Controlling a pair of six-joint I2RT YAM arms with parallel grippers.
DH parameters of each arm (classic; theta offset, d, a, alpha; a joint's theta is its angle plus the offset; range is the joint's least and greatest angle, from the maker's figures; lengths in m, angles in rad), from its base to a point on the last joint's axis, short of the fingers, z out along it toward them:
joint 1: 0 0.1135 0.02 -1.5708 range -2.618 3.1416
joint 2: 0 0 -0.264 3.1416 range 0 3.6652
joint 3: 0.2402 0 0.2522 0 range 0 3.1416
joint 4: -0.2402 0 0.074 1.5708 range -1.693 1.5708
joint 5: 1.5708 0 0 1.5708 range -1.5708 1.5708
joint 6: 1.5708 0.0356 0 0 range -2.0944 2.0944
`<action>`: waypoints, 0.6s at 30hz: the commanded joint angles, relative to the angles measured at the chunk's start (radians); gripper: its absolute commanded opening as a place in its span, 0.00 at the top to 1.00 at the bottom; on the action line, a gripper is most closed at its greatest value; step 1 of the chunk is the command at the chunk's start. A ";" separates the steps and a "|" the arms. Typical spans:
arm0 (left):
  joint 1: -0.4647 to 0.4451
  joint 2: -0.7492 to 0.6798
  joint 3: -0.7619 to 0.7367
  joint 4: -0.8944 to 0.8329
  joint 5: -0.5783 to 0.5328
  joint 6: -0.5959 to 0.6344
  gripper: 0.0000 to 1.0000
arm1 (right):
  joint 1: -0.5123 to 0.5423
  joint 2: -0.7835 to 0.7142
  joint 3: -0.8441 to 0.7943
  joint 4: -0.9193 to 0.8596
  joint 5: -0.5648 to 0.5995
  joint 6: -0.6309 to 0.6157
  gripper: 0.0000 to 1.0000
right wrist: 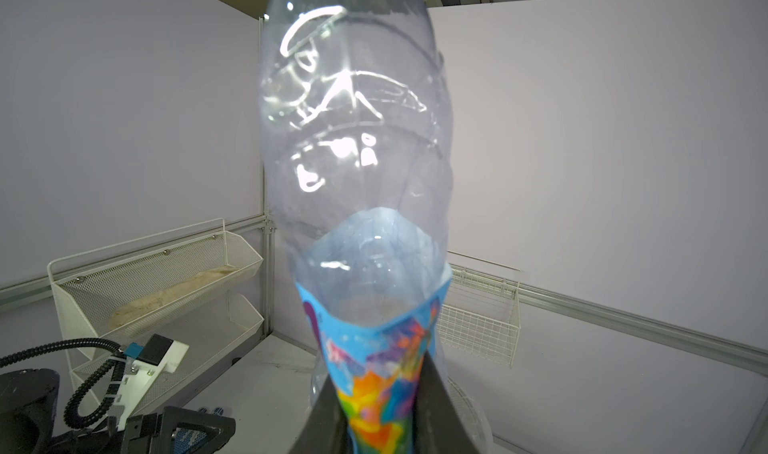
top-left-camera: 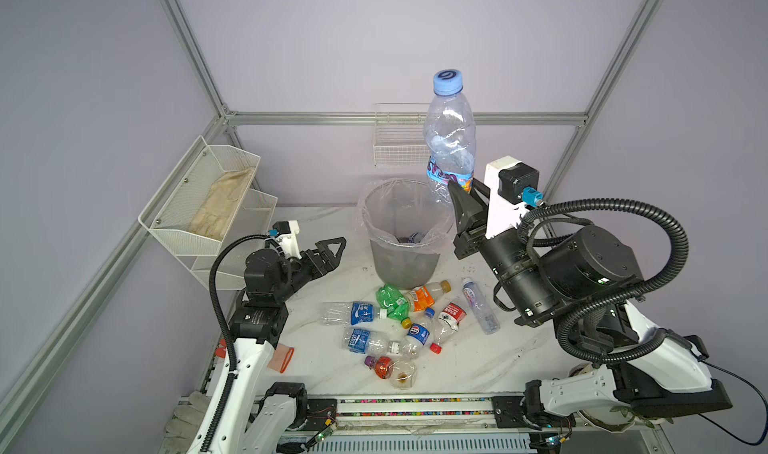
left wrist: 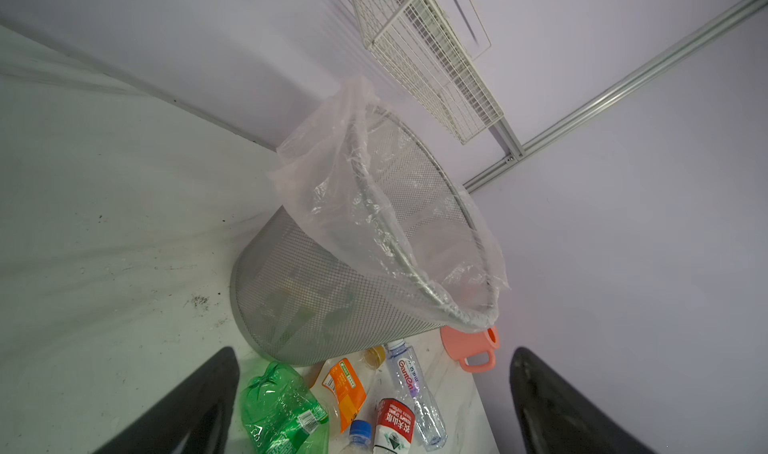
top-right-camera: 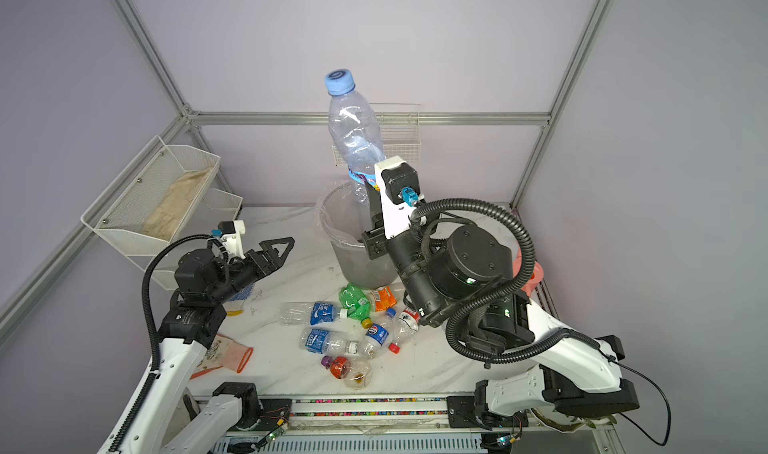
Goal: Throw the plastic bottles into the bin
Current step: 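Lift the colorful-label bottle with the right gripper above the wastebasket, then lower the bottle and open the right gripper over the wastebasket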
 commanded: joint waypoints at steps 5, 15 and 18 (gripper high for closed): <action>-0.121 0.012 0.118 0.020 -0.059 0.152 0.00 | -0.001 -0.009 0.032 0.039 0.040 -0.034 1.00; -0.162 0.023 0.127 -0.005 -0.103 0.195 0.00 | -0.086 0.035 -0.011 0.043 0.036 0.013 1.00; -0.164 0.019 0.126 -0.015 -0.107 0.198 0.00 | -0.174 0.080 0.033 -0.077 -0.042 0.130 1.00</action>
